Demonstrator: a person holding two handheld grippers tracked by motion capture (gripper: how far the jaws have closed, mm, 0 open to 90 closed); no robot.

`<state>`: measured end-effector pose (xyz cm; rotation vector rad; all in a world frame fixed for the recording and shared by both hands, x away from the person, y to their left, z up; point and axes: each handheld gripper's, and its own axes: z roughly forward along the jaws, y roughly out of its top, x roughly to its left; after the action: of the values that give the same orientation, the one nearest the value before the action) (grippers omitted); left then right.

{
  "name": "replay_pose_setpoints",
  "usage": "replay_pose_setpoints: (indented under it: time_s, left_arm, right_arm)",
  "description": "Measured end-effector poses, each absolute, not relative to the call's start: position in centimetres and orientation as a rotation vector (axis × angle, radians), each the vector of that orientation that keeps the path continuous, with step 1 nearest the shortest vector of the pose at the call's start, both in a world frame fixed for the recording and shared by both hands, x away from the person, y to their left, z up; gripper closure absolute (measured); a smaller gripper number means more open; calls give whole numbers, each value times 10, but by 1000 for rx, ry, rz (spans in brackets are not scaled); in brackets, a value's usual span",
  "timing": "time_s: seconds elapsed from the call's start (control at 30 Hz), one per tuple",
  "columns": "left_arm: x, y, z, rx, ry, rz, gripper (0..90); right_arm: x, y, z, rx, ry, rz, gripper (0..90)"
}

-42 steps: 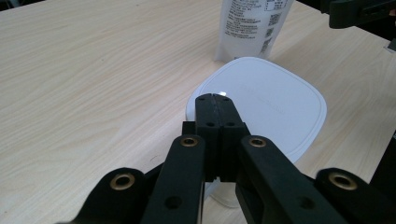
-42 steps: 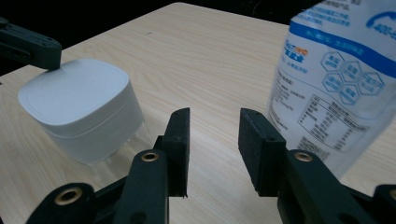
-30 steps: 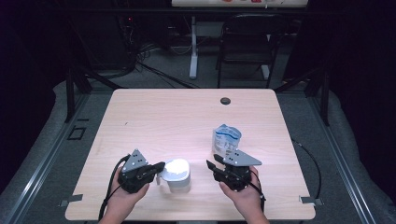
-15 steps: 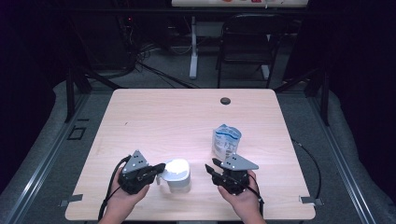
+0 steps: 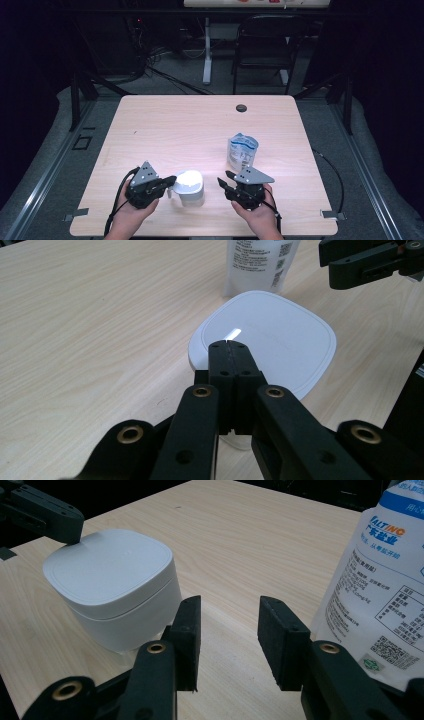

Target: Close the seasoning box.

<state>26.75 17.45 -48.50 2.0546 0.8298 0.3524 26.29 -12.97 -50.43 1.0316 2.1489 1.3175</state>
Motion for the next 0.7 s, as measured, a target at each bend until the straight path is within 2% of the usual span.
replay_pose_setpoints:
  time_s: [0.7]
  left_arm:
    - [267, 177, -486, 2053, 836, 361, 900]
  right_arm:
    - [262, -117, -508, 996, 2192, 1297, 576]
